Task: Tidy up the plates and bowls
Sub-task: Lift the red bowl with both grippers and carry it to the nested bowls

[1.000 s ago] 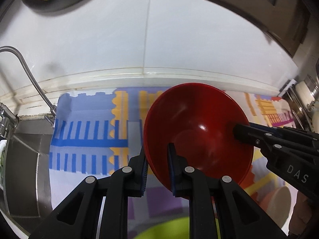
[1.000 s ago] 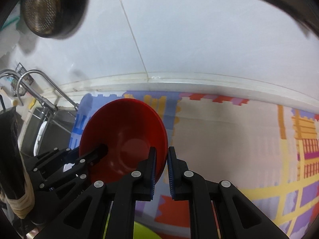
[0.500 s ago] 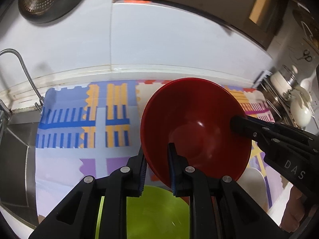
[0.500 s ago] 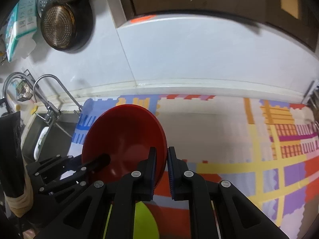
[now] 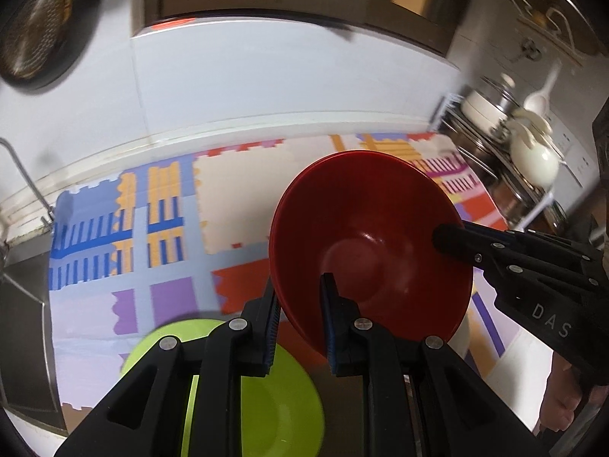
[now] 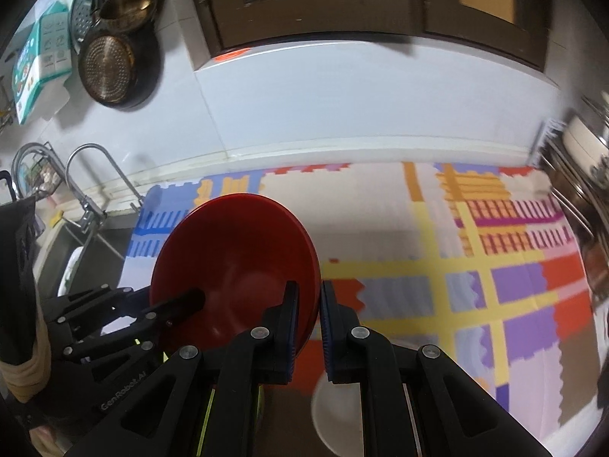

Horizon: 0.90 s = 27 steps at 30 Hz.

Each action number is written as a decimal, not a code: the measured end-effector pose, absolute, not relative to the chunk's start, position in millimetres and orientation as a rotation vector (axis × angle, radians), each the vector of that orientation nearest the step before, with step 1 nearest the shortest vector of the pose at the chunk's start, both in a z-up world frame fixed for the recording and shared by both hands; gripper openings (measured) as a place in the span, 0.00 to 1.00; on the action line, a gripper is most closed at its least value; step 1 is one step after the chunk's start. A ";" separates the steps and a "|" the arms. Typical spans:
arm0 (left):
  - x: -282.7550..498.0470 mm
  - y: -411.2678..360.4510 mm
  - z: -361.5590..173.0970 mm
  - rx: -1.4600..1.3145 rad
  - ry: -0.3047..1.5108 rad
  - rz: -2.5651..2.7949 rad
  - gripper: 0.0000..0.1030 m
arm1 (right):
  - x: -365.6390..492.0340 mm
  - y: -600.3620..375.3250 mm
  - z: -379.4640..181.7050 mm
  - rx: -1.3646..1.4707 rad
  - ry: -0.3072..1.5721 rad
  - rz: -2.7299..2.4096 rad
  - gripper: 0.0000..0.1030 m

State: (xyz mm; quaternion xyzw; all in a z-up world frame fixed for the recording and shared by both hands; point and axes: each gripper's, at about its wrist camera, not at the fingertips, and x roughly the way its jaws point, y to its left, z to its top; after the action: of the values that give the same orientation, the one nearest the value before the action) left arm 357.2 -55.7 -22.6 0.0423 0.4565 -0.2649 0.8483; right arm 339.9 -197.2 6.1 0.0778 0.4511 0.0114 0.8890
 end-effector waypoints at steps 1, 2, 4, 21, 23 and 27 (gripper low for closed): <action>353.0 -60.9 -22.5 0.098 0.962 -0.571 0.19 | 335.5 -201.0 5.9 0.165 0.938 0.016 0.12; 349.3 -65.6 -22.8 0.106 0.964 -0.582 0.19 | 331.1 -205.2 5.8 0.173 0.938 0.006 0.12; 344.0 -73.2 -23.9 0.118 0.970 -0.598 0.20 | 322.0 -212.6 5.9 0.179 0.934 -0.015 0.12; 316.3 -134.6 -60.8 0.206 1.080 -0.687 0.20 | 272.4 -267.7 -24.0 0.255 1.003 -0.133 0.12; 315.6 -140.0 -66.8 0.214 1.098 -0.688 0.20 | 270.3 -271.2 -29.3 0.264 1.015 -0.137 0.12; 314.6 -148.4 -75.7 0.234 1.113 -0.676 0.20 | 267.3 -279.3 -42.4 0.287 1.047 -0.147 0.12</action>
State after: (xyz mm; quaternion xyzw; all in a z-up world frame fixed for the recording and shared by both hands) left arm 314.6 -148.4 -75.7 0.1086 0.5169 -0.3138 0.7890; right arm 267.3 -279.3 -42.4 0.1363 0.4979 -0.0697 0.8536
